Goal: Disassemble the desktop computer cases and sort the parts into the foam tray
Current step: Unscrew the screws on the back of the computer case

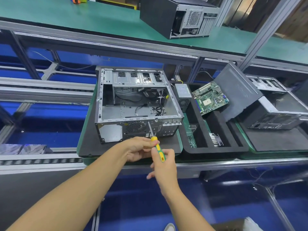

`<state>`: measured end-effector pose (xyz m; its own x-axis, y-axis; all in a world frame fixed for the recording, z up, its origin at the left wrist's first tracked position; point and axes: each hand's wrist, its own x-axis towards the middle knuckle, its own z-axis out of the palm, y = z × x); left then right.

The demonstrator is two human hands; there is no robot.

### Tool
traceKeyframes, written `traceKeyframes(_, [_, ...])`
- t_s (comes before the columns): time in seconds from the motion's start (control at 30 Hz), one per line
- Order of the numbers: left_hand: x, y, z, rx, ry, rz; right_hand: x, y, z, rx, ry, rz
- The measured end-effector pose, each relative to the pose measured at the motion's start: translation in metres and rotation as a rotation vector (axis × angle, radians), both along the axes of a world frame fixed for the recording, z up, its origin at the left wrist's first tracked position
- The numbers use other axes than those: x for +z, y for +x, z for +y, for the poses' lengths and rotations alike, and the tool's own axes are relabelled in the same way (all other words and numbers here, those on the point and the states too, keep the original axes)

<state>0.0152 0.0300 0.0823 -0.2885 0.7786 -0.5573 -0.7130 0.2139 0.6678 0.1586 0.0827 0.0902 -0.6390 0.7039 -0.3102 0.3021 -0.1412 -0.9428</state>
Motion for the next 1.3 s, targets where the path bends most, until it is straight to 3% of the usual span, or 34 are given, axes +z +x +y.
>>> traceKeyframes(0.07, [0.001, -0.001, -0.003, 0.012, 0.036, -0.041, 0.007, -0.001, 0.001, -0.099, -0.565, 0.104])
traceKeyframes(0.1, [0.001, -0.001, -0.005, 0.002, 0.05, -0.05, 0.008, -0.001, 0.003, -0.116, -0.742, 0.133])
traceKeyframes(0.17, [0.002, -0.002, -0.008, -0.03, 0.081, -0.051, 0.008, -0.003, 0.006, -0.12, -0.862, 0.182])
traceKeyframes(0.27, [-0.001, -0.005, -0.012, -0.027, 0.118, -0.053, 0.004, -0.01, 0.008, -0.132, -0.62, 0.198])
traceKeyframes(0.43, [0.002, -0.005, -0.002, -0.027, 0.031, 0.015, -0.005, -0.008, 0.001, -0.078, 0.142, 0.025])
traceKeyframes(0.5, [0.002, -0.003, 0.004, 0.012, -0.014, 0.041, -0.005, -0.008, 0.002, -0.071, 0.257, -0.003])
traceKeyframes(0.57, [0.002, -0.002, 0.005, 0.038, -0.024, 0.04, -0.002, -0.01, 0.003, -0.053, 0.163, -0.028])
traceKeyframes(0.7, [0.0, -0.002, -0.001, 0.09, 0.043, -0.031, 0.003, -0.002, 0.004, -0.102, -0.607, 0.096])
traceKeyframes(0.77, [0.0, -0.003, -0.004, 0.084, 0.069, -0.03, 0.002, 0.004, 0.004, -0.063, -0.795, 0.129])
traceKeyframes(0.83, [0.0, -0.005, -0.008, 0.068, 0.113, -0.033, 0.003, 0.005, 0.005, -0.041, -0.785, 0.163])
traceKeyframes(0.97, [0.002, -0.011, -0.014, 0.026, 0.14, -0.083, -0.002, -0.004, 0.0, -0.06, -0.543, 0.16])
traceKeyframes(1.1, [0.004, -0.001, -0.003, 0.064, 0.013, 0.081, -0.012, -0.008, -0.01, -0.096, -0.425, 0.117])
traceKeyframes(1.2, [0.001, 0.003, 0.003, 0.14, -0.009, 0.081, -0.011, -0.008, -0.011, -0.147, -0.495, 0.158])
traceKeyframes(1.3, [0.002, 0.001, 0.0, 0.185, 0.026, 0.015, -0.005, -0.007, -0.006, -0.158, -0.707, 0.167])
